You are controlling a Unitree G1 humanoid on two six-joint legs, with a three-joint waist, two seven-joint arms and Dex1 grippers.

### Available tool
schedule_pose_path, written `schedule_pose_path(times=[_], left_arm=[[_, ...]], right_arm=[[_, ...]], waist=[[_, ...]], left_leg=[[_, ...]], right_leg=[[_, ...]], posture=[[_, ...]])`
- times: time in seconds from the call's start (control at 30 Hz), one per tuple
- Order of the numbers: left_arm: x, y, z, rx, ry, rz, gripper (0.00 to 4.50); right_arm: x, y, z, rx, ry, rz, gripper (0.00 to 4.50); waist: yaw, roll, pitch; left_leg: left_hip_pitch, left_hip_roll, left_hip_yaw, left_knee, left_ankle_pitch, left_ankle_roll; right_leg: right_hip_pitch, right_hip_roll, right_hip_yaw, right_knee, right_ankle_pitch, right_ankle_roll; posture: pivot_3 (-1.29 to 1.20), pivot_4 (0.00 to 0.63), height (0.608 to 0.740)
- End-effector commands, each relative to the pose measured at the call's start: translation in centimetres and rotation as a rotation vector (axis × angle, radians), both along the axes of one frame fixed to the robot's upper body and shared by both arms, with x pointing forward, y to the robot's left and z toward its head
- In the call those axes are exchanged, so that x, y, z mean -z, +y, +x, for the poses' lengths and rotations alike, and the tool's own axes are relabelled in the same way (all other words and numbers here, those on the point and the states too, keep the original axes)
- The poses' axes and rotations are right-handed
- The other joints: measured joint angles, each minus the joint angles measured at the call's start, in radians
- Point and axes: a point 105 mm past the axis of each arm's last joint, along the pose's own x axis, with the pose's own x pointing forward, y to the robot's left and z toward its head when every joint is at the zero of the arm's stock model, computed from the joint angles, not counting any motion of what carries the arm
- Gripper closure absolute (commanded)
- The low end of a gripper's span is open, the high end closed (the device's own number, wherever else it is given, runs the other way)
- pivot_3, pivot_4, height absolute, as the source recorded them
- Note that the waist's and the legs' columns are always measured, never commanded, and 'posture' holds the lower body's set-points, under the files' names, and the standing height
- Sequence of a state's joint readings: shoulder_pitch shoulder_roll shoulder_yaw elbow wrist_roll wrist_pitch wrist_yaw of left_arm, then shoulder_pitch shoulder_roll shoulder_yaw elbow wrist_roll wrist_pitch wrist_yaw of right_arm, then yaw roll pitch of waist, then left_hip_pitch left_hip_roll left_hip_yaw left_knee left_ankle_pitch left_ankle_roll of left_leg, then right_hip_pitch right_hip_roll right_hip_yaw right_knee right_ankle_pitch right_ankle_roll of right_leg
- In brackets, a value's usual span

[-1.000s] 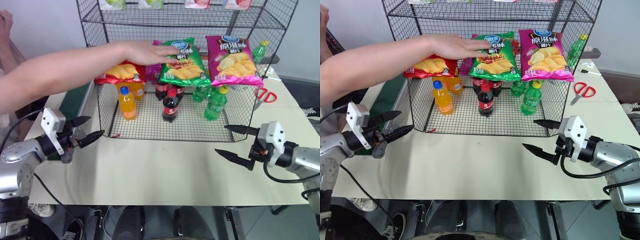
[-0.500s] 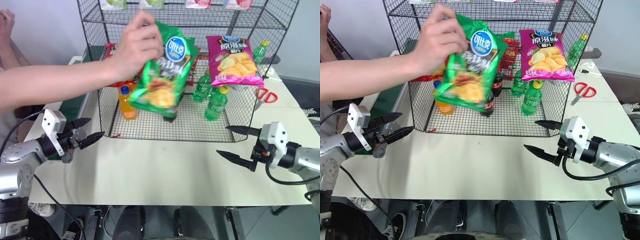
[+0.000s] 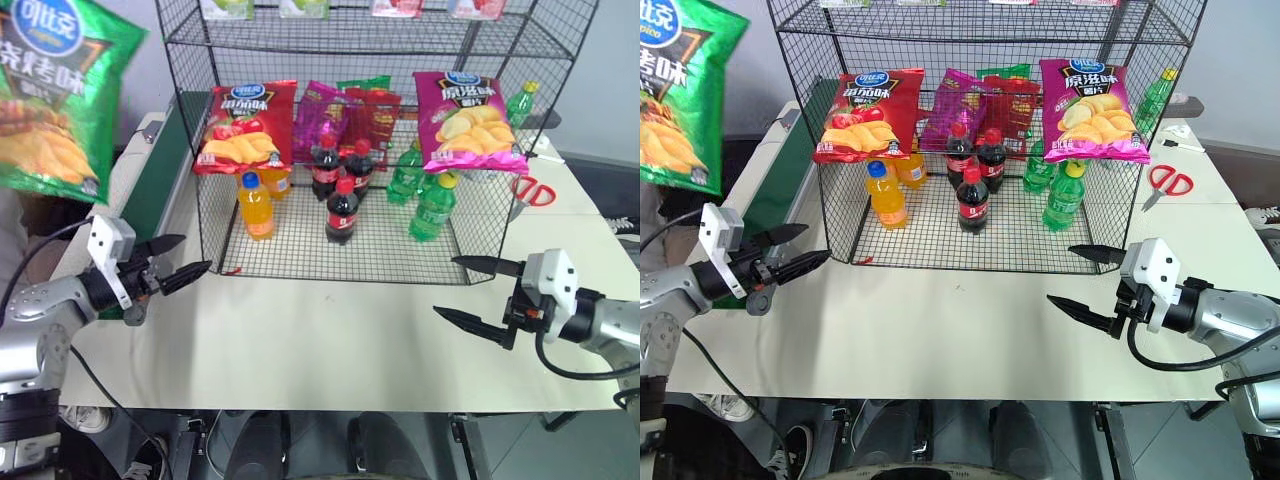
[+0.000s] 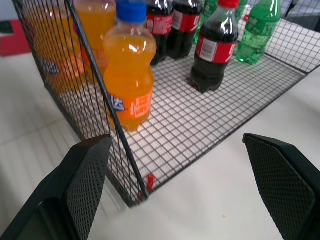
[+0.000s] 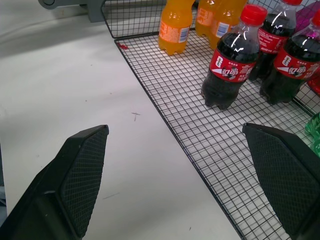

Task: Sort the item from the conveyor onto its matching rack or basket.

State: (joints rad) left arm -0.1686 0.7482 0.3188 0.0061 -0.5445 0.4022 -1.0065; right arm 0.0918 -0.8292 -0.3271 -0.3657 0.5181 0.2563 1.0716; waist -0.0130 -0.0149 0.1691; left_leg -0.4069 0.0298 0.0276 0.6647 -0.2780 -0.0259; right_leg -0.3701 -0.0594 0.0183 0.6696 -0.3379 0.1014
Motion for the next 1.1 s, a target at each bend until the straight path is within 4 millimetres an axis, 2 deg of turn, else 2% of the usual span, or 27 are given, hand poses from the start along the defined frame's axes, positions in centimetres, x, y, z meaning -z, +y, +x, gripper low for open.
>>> schedule_pose_path(times=[0.03, 0.37, 0.63, 0.8, 1.1], left_arm=[[-0.8, -0.2, 0.2, 0.012, -0.055, 0.018, 0.00], [-0.1, -0.3, 0.2, 0.026, -0.082, 0.019, 0.00], [-0.7, 0.0, -0.1, 0.042, -0.066, -0.024, 0.00], [-0.5, 0.7, -0.3, 0.013, -0.085, 0.025, 0.00], [-0.5, 1.5, -1.9, -0.005, -0.080, 0.035, 0.00]], right_arm=[[-1.1, 0.1, -0.2, -0.007, -0.048, -0.010, 0.02], [0.3, 0.5, 0.5, -0.017, -0.052, -0.018, 0.02], [0.0, 1.4, 1.6, -0.033, -0.089, 0.000, 0.02], [0.2, 2.0, 2.1, -0.050, -0.097, 0.012, 0.02], [0.1, 3.2, 2.4, -0.094, -0.098, 0.031, 0.02]], waist=[[0.000, 0.000, 0.000], [-0.001, 0.000, 0.000], [-0.001, 0.000, 0.000], [-0.001, 0.000, 0.000], [-0.001, 0.000, 0.000]], left_leg=[[0.000, 0.000, 0.000, 0.000, 0.000, 0.000], [0.000, 0.000, 0.000, 0.000, 0.000, 0.000], [0.000, 0.000, 0.000, 0.001, 0.000, 0.000], [0.000, 0.000, 0.000, 0.001, 0.000, 0.000], [0.000, 0.000, 0.000, 0.001, 0.000, 0.000]], right_leg=[[0.000, 0.000, 0.000, 0.000, 0.000, 0.000], [0.000, 0.000, 0.000, 0.000, 0.000, 0.000], [0.000, 0.001, 0.000, 0.001, 0.000, 0.000], [0.000, 0.001, 0.000, 0.001, 0.000, 0.000], [0.000, 0.000, 0.000, 0.001, 0.000, 0.000]], posture=[[0.00, 0.150, 0.739], [0.00, 0.150, 0.739], [0.00, 0.150, 0.739], [0.00, 0.150, 0.739], [0.00, 0.150, 0.739]])
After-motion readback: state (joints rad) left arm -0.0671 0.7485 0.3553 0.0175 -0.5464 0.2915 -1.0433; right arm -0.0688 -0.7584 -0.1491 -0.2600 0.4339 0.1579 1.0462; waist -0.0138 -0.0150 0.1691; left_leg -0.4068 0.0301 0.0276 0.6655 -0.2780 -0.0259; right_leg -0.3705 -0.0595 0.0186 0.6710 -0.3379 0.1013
